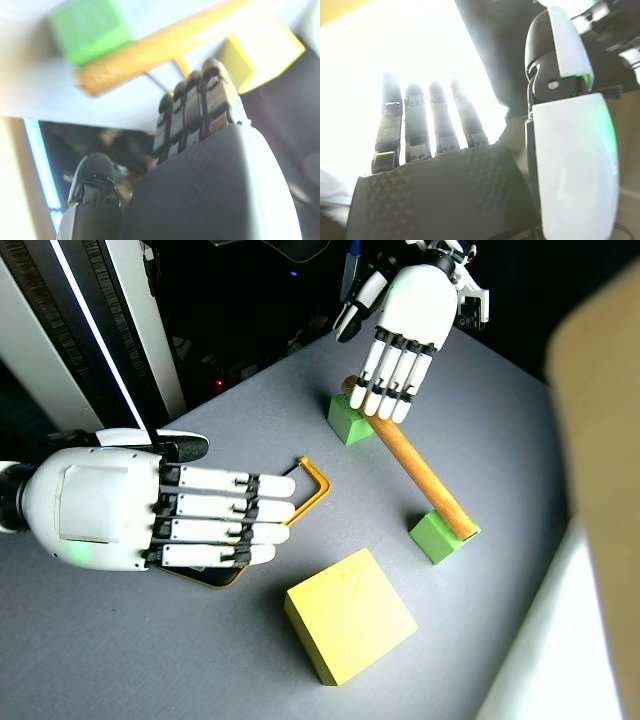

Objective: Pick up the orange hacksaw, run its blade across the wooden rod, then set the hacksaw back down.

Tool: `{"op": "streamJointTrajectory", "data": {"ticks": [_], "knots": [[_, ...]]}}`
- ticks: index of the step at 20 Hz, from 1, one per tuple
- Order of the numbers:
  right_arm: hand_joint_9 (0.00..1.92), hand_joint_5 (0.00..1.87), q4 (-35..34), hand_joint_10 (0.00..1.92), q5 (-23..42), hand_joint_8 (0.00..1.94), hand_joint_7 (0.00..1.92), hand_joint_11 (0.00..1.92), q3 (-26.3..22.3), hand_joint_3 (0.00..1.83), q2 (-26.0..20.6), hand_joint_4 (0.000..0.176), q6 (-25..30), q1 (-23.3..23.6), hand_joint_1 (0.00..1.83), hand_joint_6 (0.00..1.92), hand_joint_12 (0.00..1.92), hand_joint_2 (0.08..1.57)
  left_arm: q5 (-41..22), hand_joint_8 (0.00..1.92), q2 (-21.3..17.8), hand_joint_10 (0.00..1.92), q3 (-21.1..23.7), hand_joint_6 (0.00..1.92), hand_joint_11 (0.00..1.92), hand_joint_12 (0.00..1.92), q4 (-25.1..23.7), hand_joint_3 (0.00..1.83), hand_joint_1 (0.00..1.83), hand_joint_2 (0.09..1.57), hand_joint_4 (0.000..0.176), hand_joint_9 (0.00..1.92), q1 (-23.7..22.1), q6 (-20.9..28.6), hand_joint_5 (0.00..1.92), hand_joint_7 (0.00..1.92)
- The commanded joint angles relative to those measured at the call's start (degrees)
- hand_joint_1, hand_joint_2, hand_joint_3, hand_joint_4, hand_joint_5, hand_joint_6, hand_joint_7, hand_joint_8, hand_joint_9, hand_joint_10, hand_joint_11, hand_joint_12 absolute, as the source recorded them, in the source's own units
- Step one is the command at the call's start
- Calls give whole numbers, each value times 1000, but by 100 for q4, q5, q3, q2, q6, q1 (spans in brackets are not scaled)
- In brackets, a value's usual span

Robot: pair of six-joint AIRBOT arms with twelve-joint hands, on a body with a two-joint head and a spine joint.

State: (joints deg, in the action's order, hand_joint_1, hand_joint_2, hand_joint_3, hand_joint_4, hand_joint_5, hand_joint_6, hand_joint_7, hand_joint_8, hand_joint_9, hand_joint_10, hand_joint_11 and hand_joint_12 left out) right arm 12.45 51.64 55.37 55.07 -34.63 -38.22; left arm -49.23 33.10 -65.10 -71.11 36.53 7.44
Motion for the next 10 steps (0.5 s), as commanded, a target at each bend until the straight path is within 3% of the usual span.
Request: {"op": "streamJointTrajectory", "data": {"ticks": [1, 2, 4, 5, 6, 7, 8, 9, 10], "knots": [[221, 206, 378, 26, 702, 19, 217, 0, 55, 3, -10, 0, 220, 162, 642, 19, 917, 1087, -190, 4, 9, 6, -47, 6, 0, 110, 534, 1, 0, 1292, 0, 72, -84, -3, 132, 117], [281, 263, 923, 24, 734, 13, 284, 0, 189, 1, 13, 0, 522, 345, 641, 15, 999, 1090, -190, 2, 63, 3, -101, 1, 0, 95, 716, 0, 0, 1291, 0, 71, -138, -6, 126, 113], [471, 419, 1394, 41, 864, 12, 462, 114, 267, 0, 54, 0, 630, 580, 637, 16, 1163, 1087, -191, 2, 151, 5, -203, 3, 0, 385, 1070, 1, 0, 1279, 0, 140, -141, -34, 172, 169], [638, 528, 1525, 79, 912, 27, 605, 266, 264, 0, 55, 0, 639, 671, 622, 23, 1203, 1088, -191, 5, 205, 6, -258, 5, 0, 443, 1261, 0, 0, 1277, 0, 152, -140, -48, 187, 190], [808, 694, 1659, 209, 934, 70, 812, 443, 266, 0, 54, 0, 711, 765, 597, 34, 1333, 1086, -190, 13, 240, 12, -289, 12, 0, 599, 1414, 0, 48, 1266, 0, 197, -146, -48, 250, 278], [830, 818, 1785, 510, 994, 117, 926, 550, 298, 0, 93, 0, 789, 842, 571, 39, 1435, 1092, -190, 11, 276, 27, -317, 9, 0, 821, 1571, 0, 66, 1265, 0, 287, -164, -48, 291, 342], [865, 1010, 1863, 904, 1056, 250, 1100, 703, 345, 0, 171, 0, 856, 890, 563, 112, 1573, 1090, -188, 49, 290, 134, -314, 37, 109, 1122, 1691, 0, 107, 1271, 0, 535, -207, -46, 445, 530], [907, 1069, 1969, 1153, 1102, 682, 1053, 842, 394, 1, 261, 0, 896, 970, 558, 250, 1575, 1099, -188, 53, 297, 292, -306, 35, 241, 1258, 1749, 0, 140, 1275, 0, 666, -300, 6, 583, 671], [907, 1069, 2073, 1153, 1108, 682, 1053, 842, 418, 1, 305, 0, 970, 1019, 558, 250, 1575, 1099, -189, 53, 311, 292, -311, 35, 241, 1258, 1771, 0, 140, 1275, 0, 666, -378, 13, 583, 671]]}}
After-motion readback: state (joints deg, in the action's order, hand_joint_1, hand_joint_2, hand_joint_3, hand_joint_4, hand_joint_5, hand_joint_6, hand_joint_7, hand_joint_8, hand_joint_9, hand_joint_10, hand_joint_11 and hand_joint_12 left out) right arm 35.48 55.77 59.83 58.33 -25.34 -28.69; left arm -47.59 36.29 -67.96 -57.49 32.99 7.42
